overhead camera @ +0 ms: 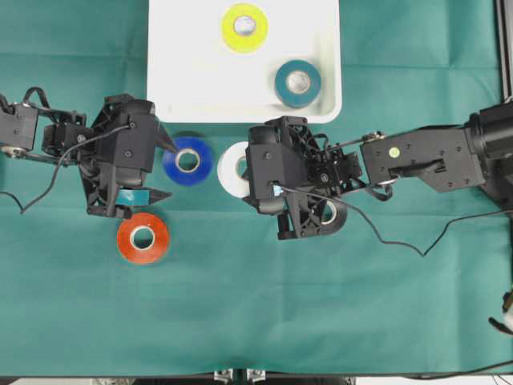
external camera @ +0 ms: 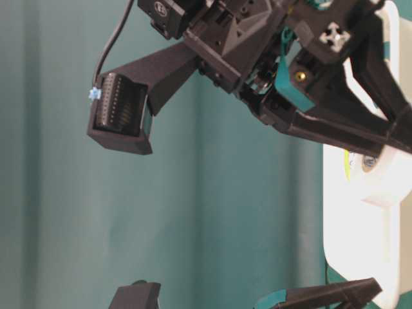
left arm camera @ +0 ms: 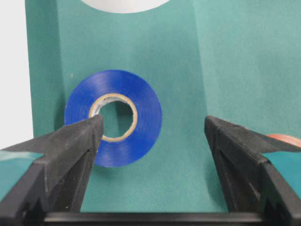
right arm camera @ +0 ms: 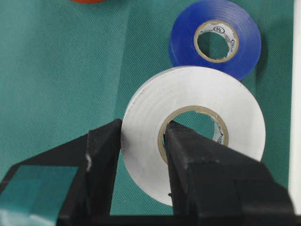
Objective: Put the tape alternately from left to right into the white case.
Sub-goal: 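Lift the white tape and carry it into the white case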
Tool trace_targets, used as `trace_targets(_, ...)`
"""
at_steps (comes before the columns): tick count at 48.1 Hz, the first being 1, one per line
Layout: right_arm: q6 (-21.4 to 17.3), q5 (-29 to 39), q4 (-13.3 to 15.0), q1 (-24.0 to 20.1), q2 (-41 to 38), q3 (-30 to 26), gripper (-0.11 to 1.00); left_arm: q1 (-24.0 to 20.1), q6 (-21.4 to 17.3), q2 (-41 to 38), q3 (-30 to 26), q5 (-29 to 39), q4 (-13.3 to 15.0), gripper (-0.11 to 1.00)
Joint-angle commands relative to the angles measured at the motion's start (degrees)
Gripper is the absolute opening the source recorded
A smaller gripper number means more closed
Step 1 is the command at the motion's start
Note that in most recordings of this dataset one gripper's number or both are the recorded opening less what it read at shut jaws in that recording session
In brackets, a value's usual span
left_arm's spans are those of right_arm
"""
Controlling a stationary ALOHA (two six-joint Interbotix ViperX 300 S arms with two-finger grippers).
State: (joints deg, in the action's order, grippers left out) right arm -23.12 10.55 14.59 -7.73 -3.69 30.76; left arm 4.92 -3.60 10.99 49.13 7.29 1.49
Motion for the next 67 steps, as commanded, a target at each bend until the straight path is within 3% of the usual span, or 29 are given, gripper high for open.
trace_targets(1, -0.1, -0.3, 0.7, 1.1, 1.7, -1.1, 0.34, 0.2, 0.0, 1.2, -1.0, -0.3, 0.1, 0.87)
trace_targets(20, 0.0, -0.2, 5.3, 9.3, 1.7, -1.2, 0.34, 0.4, 0.0, 1.2, -1.1, -0.4, 0.1, 0.87)
trace_targets(38, -0.1, -1.8, 5.8, 17.3, -1.8, -1.3, 0.34, 0.4, 0.0, 1.1, -1.3, -0.6, 0.1, 0.87)
trace_targets(67, -0.2, -5.3, 5.8, 18.9, -5.1, -1.5, 0.34, 0.4, 0.0, 0.8, -1.7, -0.5, 0.1, 0.87)
